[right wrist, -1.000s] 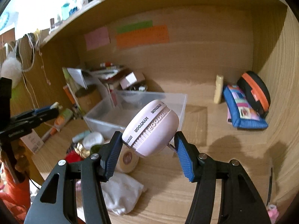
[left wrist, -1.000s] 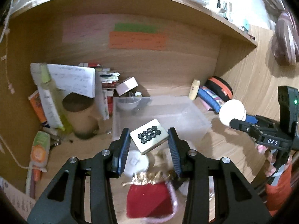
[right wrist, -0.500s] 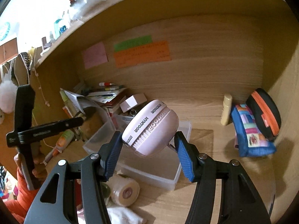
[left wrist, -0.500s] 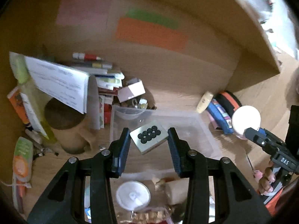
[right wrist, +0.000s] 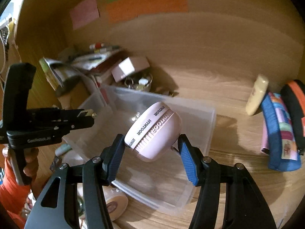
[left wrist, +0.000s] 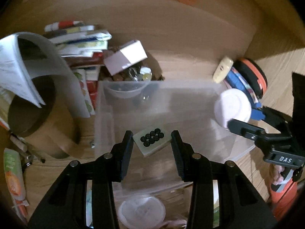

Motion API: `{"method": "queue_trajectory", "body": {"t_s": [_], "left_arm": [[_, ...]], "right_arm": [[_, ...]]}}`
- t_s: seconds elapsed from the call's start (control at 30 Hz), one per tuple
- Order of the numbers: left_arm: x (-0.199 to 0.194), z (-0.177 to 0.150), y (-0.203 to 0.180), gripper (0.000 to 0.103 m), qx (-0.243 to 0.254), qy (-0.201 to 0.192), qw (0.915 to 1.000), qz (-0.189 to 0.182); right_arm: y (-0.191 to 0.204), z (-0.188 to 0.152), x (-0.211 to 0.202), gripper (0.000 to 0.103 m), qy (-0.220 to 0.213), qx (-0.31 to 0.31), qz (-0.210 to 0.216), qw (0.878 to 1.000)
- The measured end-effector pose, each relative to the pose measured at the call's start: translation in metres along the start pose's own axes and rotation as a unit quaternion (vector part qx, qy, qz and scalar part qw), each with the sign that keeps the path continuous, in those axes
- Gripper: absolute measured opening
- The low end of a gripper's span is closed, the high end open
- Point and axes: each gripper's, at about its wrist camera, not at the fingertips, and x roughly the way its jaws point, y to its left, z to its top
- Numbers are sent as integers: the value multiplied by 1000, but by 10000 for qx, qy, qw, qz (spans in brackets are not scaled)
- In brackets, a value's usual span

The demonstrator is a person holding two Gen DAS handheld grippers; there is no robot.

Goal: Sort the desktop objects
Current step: 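Carry both items over the clear box and release them inside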

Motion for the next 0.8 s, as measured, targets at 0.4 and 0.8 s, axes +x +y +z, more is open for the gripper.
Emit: {"method": "queue_trajectory", "body": {"t_s": [0.4, 0.8], "left_arm": [[31, 2, -15, 40, 437, 559, 9973, 167], [42, 0, -20, 45, 574, 822, 9947, 223]], "right_arm": [[3, -1, 42, 54, 730, -277, 11, 9969], [10, -1, 57, 54, 1063, -600, -259, 9922]]}}
